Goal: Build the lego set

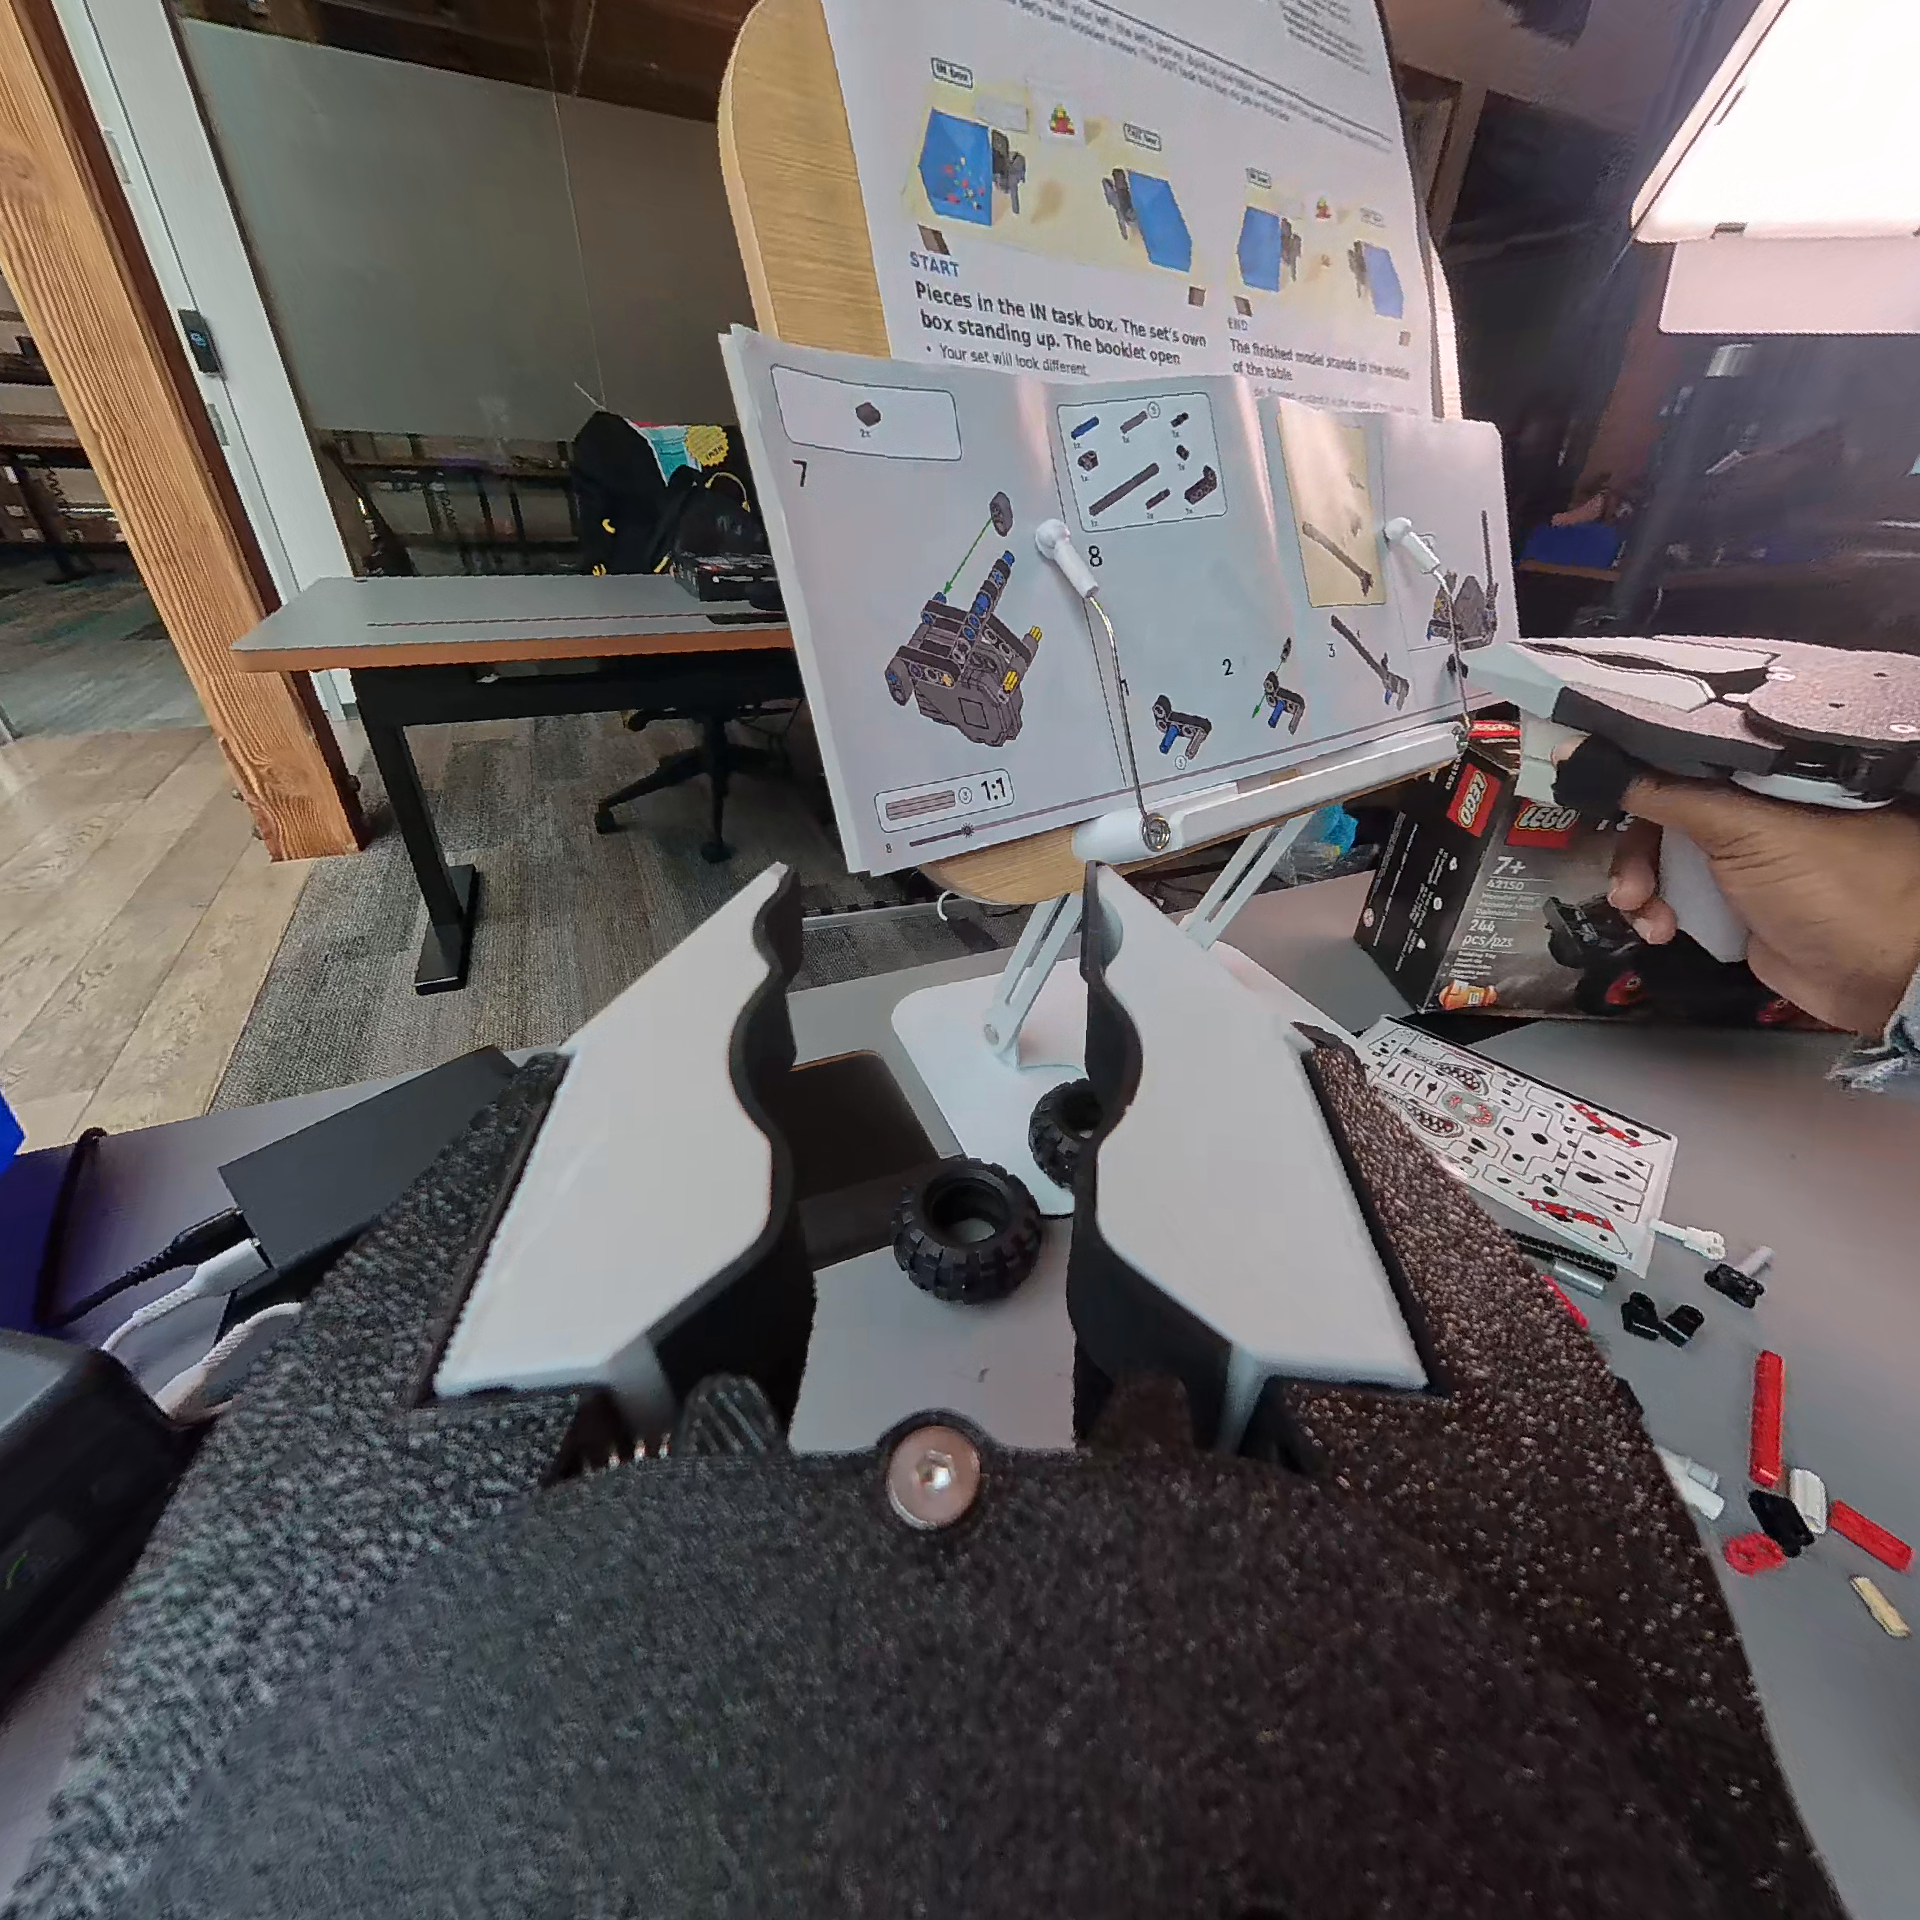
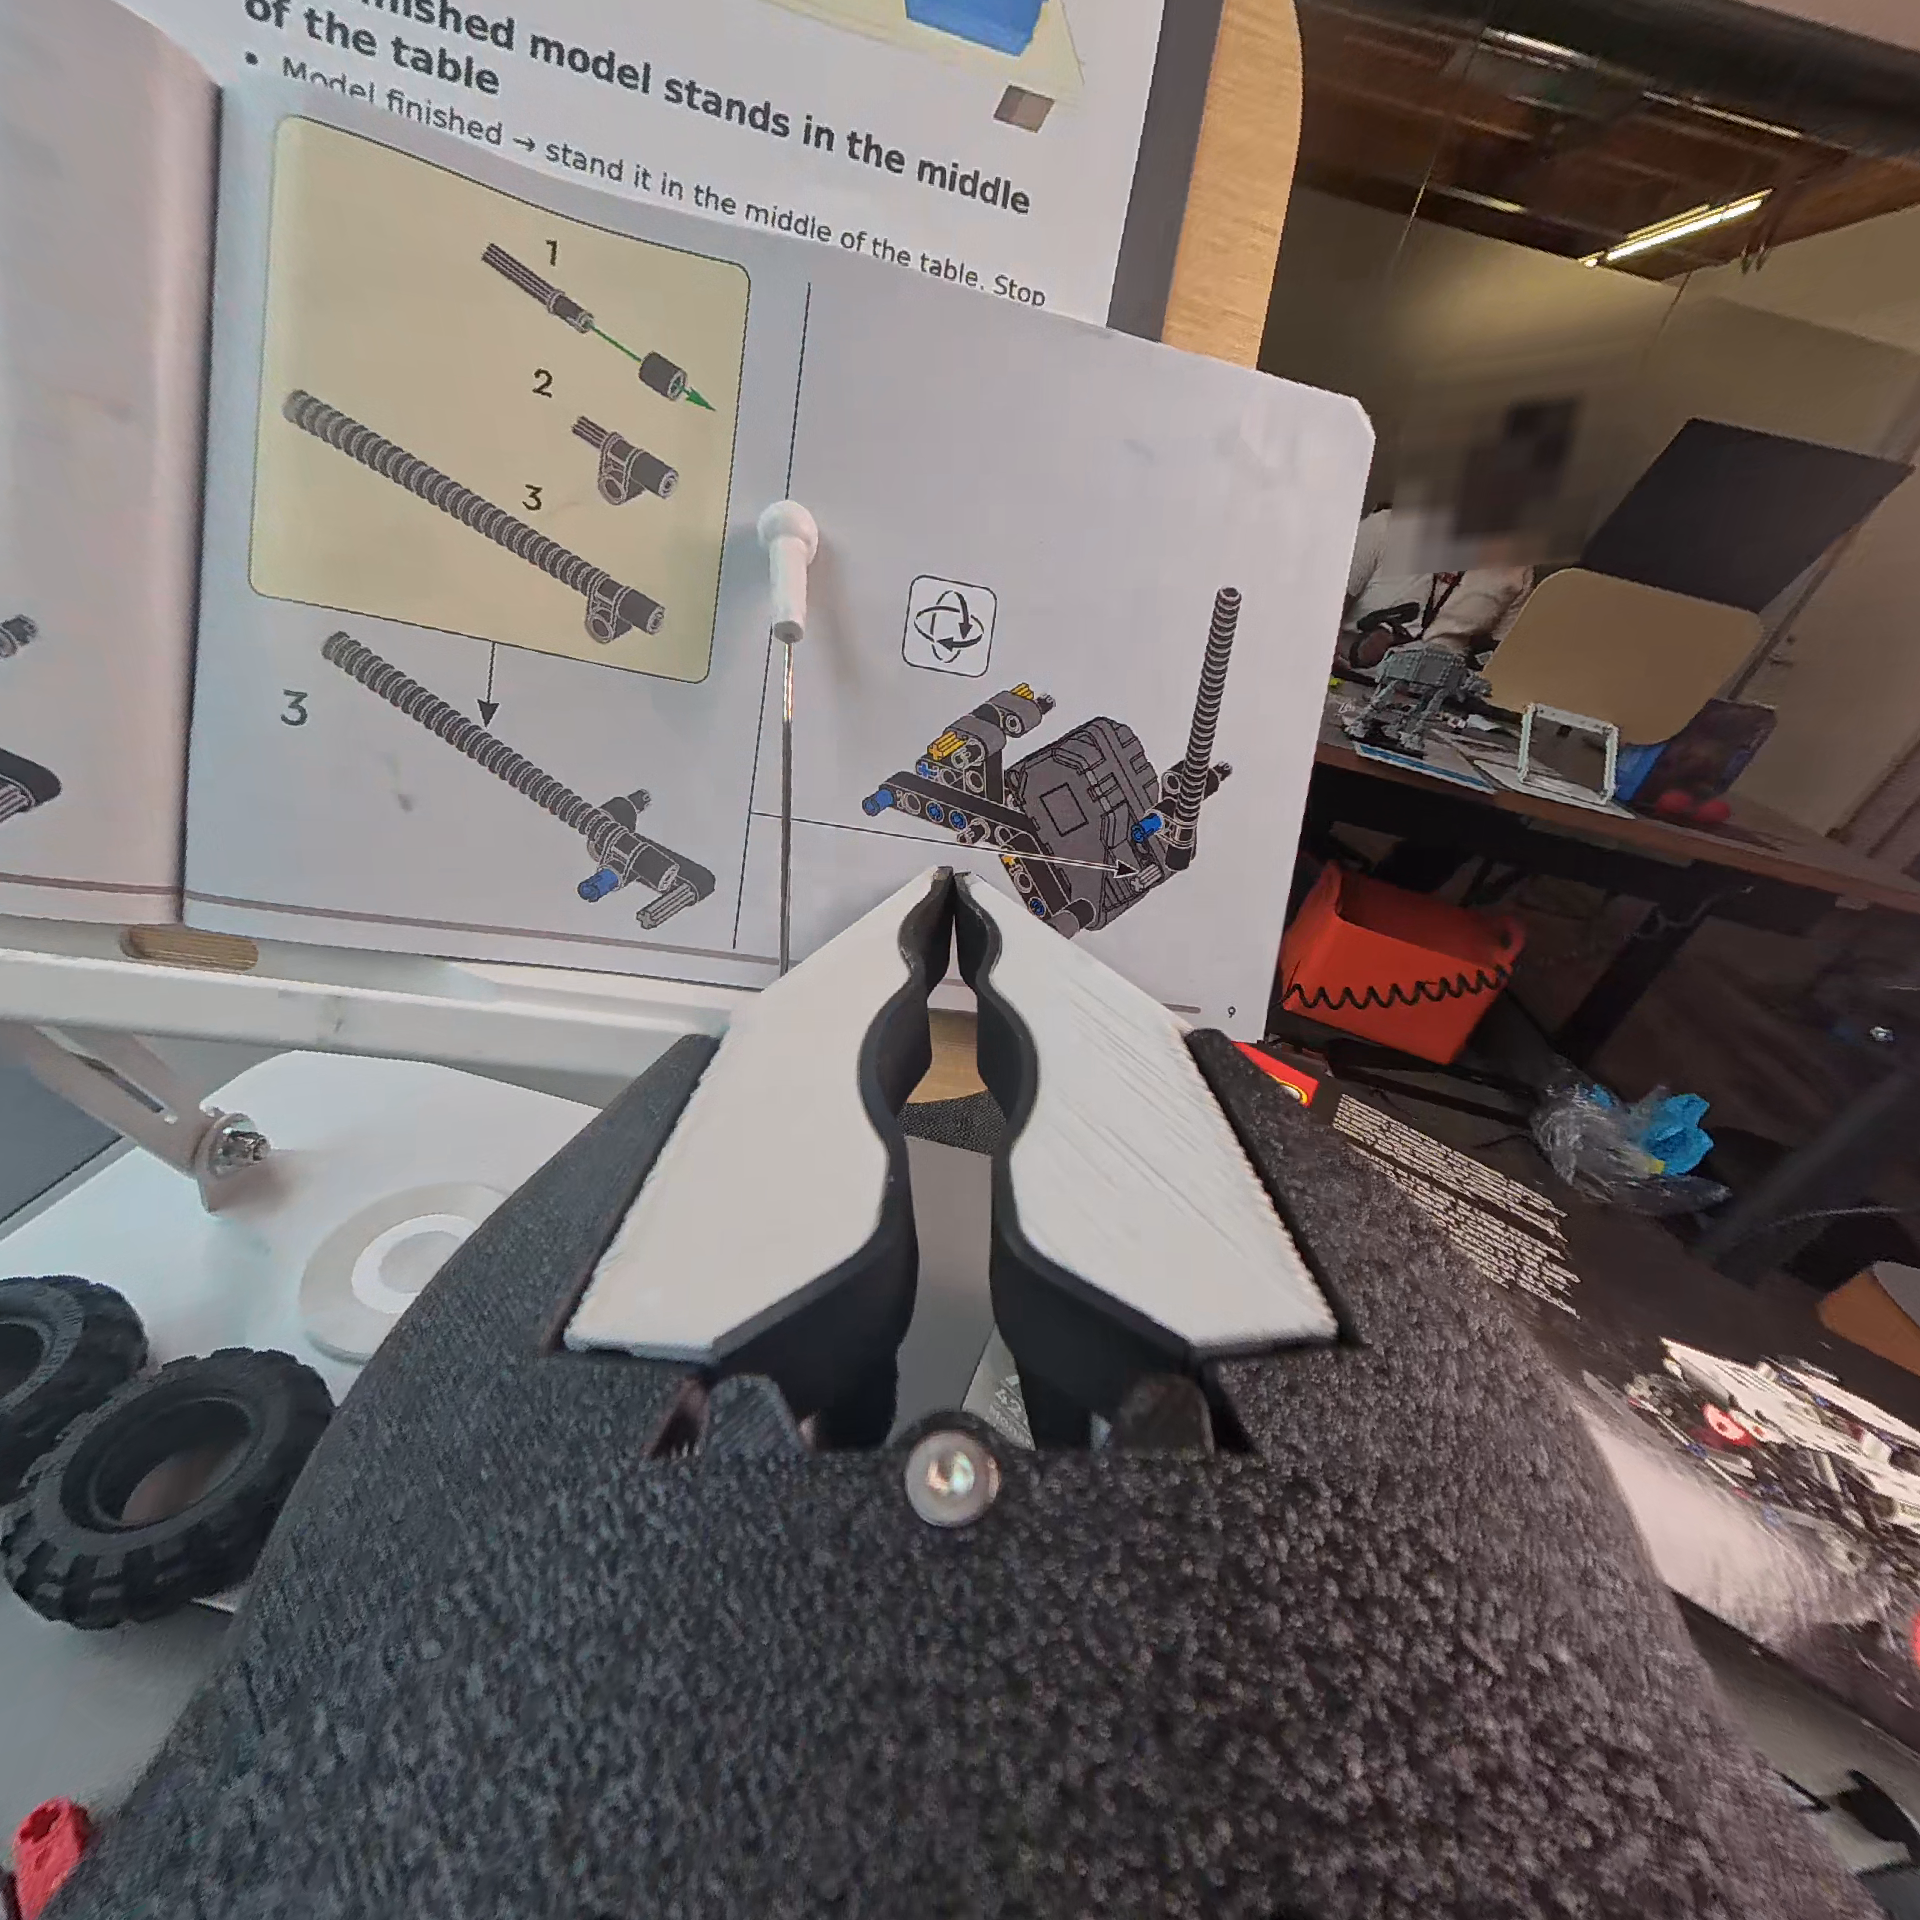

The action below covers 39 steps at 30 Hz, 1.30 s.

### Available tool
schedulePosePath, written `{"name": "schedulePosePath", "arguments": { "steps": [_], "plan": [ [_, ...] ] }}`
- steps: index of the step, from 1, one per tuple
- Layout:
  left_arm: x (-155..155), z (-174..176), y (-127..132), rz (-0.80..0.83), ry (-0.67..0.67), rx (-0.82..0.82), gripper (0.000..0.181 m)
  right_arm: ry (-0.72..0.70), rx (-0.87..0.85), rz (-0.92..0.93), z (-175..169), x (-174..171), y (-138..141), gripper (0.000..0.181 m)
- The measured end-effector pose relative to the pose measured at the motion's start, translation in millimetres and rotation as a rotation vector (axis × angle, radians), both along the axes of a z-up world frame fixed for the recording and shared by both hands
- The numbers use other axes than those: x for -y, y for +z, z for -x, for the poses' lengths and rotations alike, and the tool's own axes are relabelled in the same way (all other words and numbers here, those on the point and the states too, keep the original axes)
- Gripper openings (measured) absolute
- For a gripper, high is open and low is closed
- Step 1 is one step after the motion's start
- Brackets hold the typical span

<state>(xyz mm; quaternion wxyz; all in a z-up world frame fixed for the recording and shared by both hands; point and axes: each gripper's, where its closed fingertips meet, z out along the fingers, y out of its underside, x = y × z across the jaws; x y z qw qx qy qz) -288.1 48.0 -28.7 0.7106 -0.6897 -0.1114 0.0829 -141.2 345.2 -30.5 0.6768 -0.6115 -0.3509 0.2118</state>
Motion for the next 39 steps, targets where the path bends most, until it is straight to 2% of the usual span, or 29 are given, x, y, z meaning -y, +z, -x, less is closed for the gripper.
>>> {"name": "schedulePosePath", "arguments": {
  "steps": [4,11,18,21,23,25,27,29,32,35,39],
  "plan": [
    [-8,-5,-2,0.017,-0.007,-0.034,0.054,0.051,0.017,0.046,1,-1,0,0.0],
    [-17,-19,-2,0.0,-0.036,-0.019,0.055,0.166,0.156,0.12,2,-1,-1,0.0],
    [-2,-43,-4,0.009,-0.055,-0.011,0.055,0.177,0.258,0.067,6,-5,0,0.0],
    [18,-57,-7,0.032,-0.059,-0.006,0.055,0.143,0.225,0.049,0,-5,4,0.001],
    [36,-67,-11,0.041,-0.053,0.007,0.055,0.105,0.103,0.011,-10,0,22,0.001],
    [55,-77,-18,0.034,-0.039,0.036,0.053,0.159,-0.013,-0.041,-10,26,43,0.005],
    [69,-86,-29,0.019,-0.016,0.064,0.052,0.269,-0.075,-0.069,5,63,57,0.009],
    [77,-89,-44,0.014,0.019,0.061,0.05,0.368,-0.086,-0.115,27,102,68,0.004],
    [76,-91,-60,0.065,0.037,0.027,0.05,0.44,-0.061,-0.133,66,143,78,0.0],
    [77,-90,-60,0.069,0.046,-0.014,0.05,0.454,-0.049,-0.077,102,159,83,0.0],
    [80,-95,-58,0.075,0.033,-0.048,0.05,0.416,0.015,-0.08,136,152,78,0.0]
  ]
}}
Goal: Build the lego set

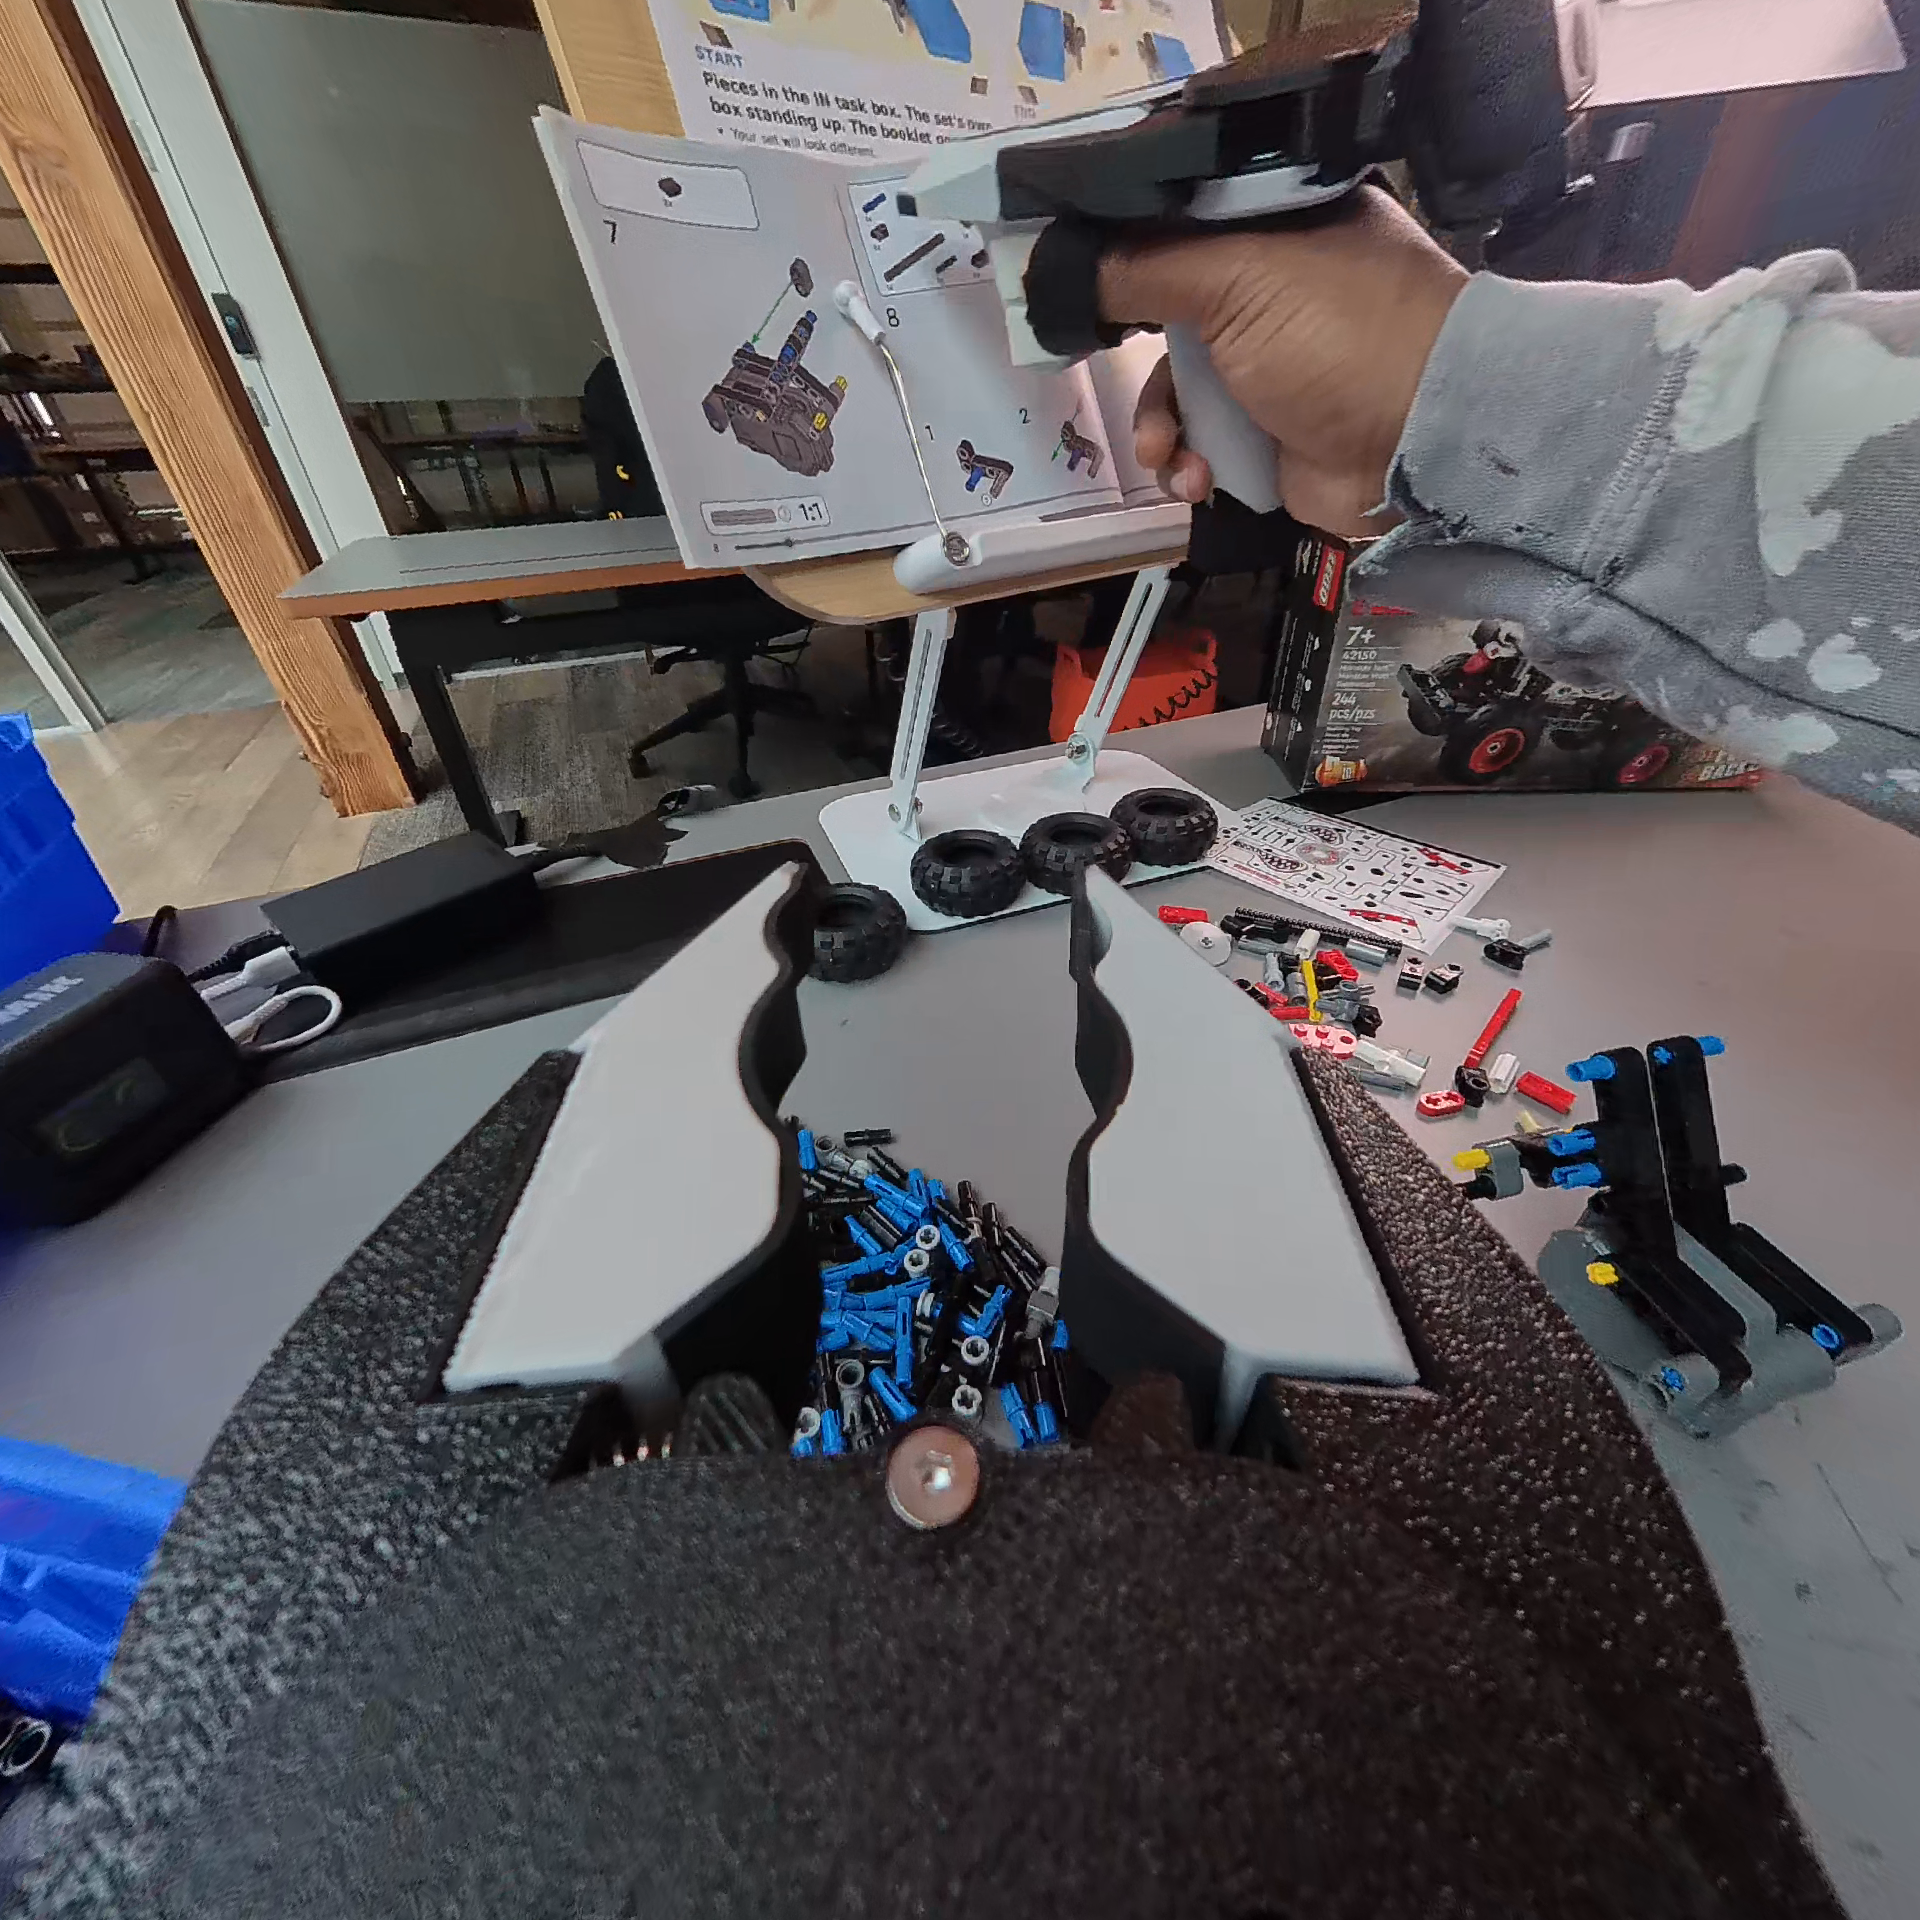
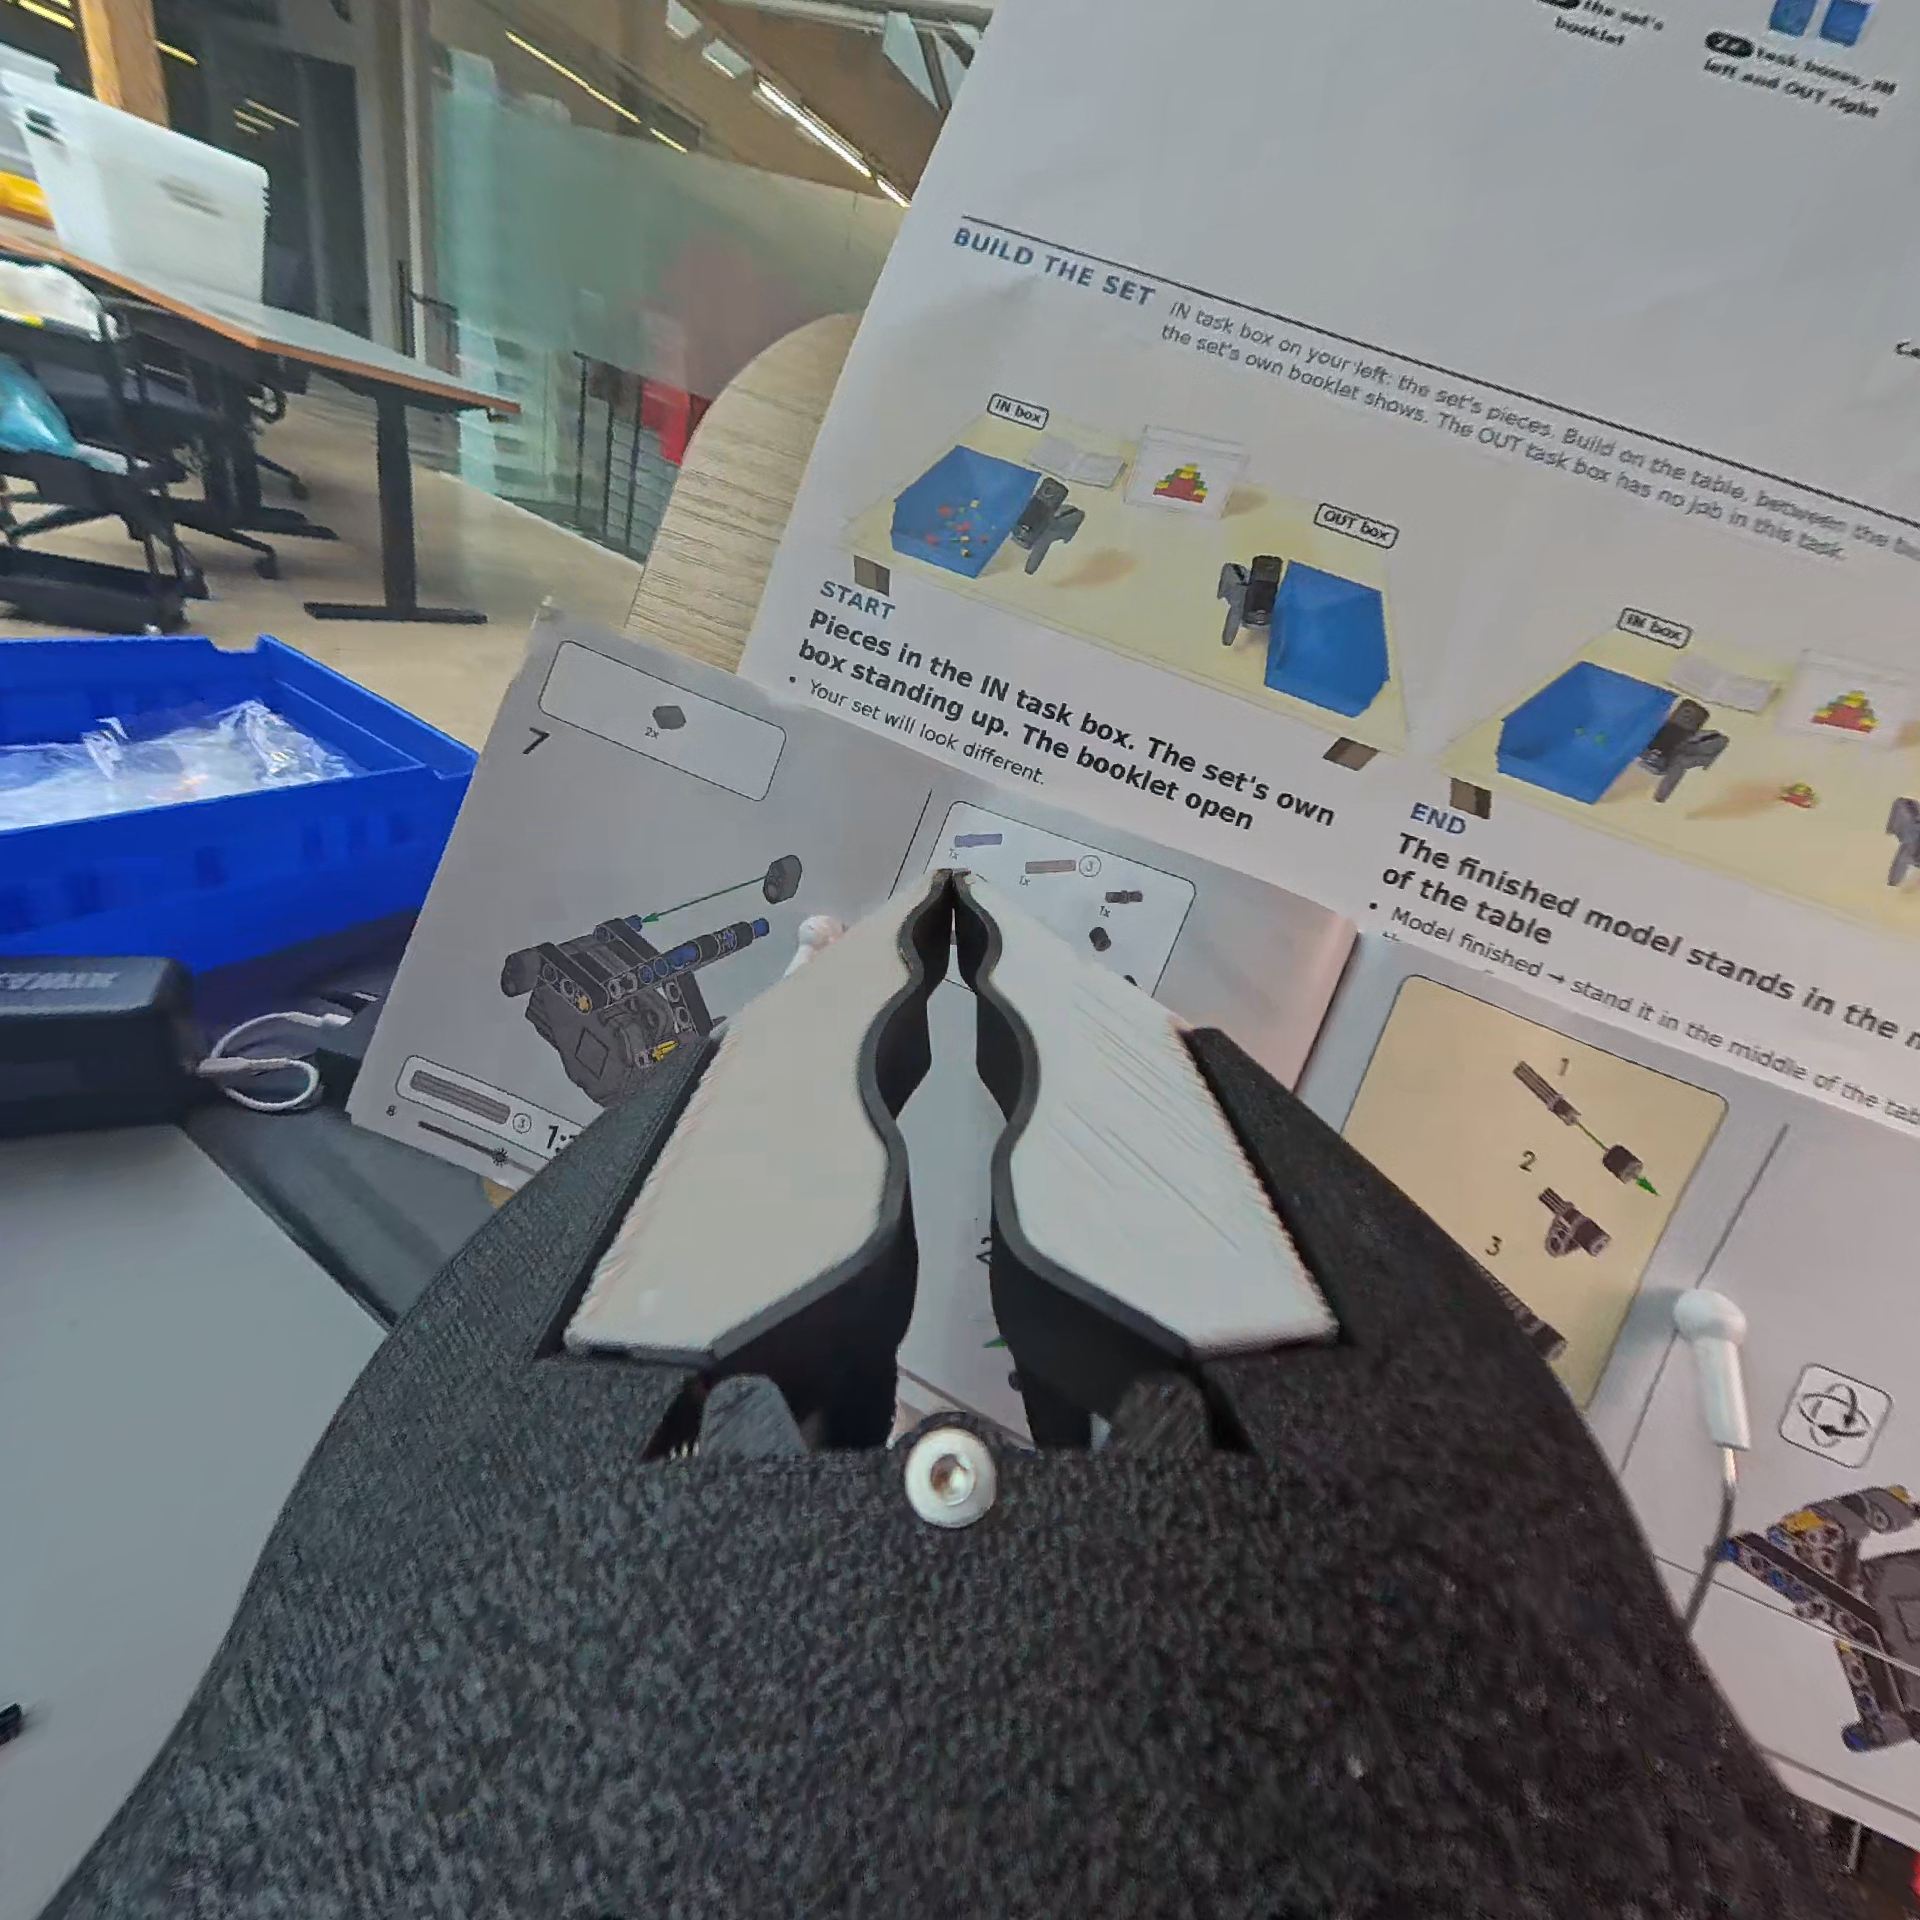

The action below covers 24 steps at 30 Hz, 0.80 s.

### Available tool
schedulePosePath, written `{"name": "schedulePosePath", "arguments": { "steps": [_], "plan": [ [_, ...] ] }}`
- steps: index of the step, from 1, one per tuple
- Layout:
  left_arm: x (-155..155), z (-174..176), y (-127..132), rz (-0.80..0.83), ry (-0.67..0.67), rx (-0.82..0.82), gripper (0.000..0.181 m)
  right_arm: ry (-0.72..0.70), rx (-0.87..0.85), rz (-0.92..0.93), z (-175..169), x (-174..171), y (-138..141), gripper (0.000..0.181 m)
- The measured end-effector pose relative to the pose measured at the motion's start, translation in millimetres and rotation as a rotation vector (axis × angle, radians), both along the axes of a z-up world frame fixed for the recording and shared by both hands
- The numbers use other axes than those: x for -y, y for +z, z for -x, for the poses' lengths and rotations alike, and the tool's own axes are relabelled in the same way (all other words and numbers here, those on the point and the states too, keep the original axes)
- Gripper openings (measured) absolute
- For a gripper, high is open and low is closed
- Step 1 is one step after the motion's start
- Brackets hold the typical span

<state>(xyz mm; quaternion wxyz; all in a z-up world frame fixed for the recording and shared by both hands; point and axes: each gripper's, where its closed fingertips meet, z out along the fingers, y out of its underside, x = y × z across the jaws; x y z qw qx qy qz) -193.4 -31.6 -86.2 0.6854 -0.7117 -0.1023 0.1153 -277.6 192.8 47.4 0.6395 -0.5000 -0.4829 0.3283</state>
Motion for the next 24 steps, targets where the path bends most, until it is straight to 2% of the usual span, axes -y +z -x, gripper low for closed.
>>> {"name": "schedulePosePath", "arguments": {
  "steps": [4,8,18,24],
  "plan": [
    [2,-2,9,-0.013,-0.021,-0.043,0.05,-0.008,0.032,-0.021,14,-3,-5,0.0],
    [3,4,7,-0.007,-0.017,-0.042,0.05,-0.021,0.046,-0.034,17,-6,-9,0.0],
    [1,9,-3,0.03,-0.012,-0.052,0.049,-0.021,0.053,-0.047,13,-9,-6,0.0],
    [-1,8,-6,0.036,-0.022,-0.036,0.049,-0.062,0.053,-0.039,2,-24,-2,0.0]
  ]
}}
